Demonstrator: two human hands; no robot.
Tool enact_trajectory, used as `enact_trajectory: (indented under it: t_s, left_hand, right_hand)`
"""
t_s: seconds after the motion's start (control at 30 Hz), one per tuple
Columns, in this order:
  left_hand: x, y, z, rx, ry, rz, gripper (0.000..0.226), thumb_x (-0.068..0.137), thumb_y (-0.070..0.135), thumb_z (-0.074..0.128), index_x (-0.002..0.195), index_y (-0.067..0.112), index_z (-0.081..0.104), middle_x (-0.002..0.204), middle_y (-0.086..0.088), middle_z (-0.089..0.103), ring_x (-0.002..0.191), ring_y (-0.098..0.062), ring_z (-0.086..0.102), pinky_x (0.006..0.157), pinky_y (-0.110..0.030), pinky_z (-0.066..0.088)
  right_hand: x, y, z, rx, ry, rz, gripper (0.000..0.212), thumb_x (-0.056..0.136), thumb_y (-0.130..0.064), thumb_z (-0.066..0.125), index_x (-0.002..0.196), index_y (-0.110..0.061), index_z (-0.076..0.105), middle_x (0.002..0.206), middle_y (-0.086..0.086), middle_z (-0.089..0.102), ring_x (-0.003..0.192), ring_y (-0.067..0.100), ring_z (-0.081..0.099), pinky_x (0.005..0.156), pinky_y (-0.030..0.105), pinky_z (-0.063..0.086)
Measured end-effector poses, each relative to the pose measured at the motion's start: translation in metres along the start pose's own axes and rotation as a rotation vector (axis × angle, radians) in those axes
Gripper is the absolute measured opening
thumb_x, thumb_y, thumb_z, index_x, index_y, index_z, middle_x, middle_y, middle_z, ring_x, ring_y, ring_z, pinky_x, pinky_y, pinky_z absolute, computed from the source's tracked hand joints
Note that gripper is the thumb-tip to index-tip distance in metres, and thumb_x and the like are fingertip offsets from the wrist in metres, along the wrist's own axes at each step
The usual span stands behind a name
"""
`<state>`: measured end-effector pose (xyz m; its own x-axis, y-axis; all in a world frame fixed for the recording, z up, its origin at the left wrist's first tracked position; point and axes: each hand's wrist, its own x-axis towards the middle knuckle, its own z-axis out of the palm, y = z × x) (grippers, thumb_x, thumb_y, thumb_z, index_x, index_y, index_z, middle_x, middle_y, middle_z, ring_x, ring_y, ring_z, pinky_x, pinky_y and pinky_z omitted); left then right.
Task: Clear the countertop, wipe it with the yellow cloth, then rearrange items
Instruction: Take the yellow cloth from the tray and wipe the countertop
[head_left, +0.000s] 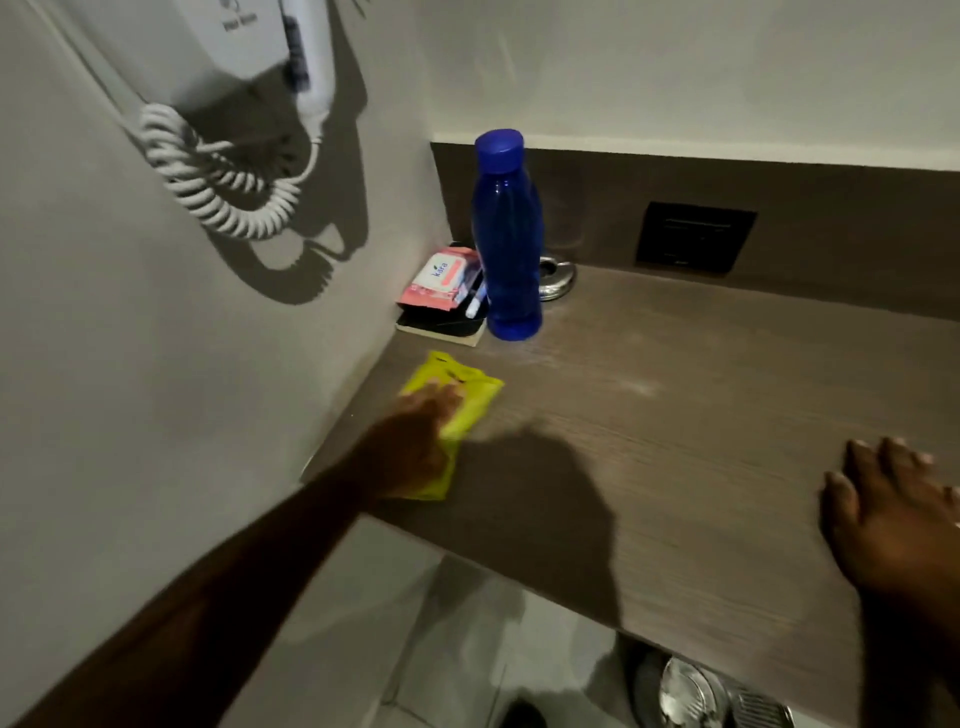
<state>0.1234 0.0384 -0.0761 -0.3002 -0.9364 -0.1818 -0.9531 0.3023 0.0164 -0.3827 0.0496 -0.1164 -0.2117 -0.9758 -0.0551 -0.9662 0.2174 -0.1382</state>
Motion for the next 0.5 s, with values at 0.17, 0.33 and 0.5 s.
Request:
enact_trajectory:
  t_s: [0.17,0.33,0.5]
  left_hand:
    - [-0.006,0.004,0.009,-0.112,0.091,-0.197,0.075,0.077,0.038,0.029,0.142,0.003,0.04,0.151,-0.022,0.033,0.14,-0.047,0.027,0.108,-0.062,0.028]
    - [0.028,0.091,0.027,-0.208,0.157,-0.458,0.072,0.083,0.036,0.038,0.149,0.009,0.026,0.158,-0.018,0.022,0.146,-0.04,0.014,0.113,-0.06,0.014]
    - [0.09,0.193,0.015,-0.209,0.122,-0.253,0.079,0.078,0.049,0.031,0.149,0.017,0.023,0.16,-0.006,0.021,0.148,-0.03,0.012,0.114,-0.057,0.01]
  right_hand:
    - [-0.005,-0.012,-0.016,0.061,0.041,0.001,0.069,0.091,-0.05,0.019,0.146,-0.013,0.039,0.156,0.019,0.03,0.146,0.037,0.023,0.117,0.053,0.016]
    - [-0.009,-0.021,-0.024,0.08,0.035,0.015,0.065,0.092,-0.043,0.024,0.146,-0.01,0.039,0.157,0.02,0.029,0.147,0.037,0.021,0.119,0.051,0.013]
    - [-0.007,-0.019,-0.027,0.07,-0.027,0.012,0.054,0.1,-0.035,0.035,0.15,-0.014,0.033,0.161,0.014,0.022,0.149,0.034,0.014,0.12,0.05,0.011]
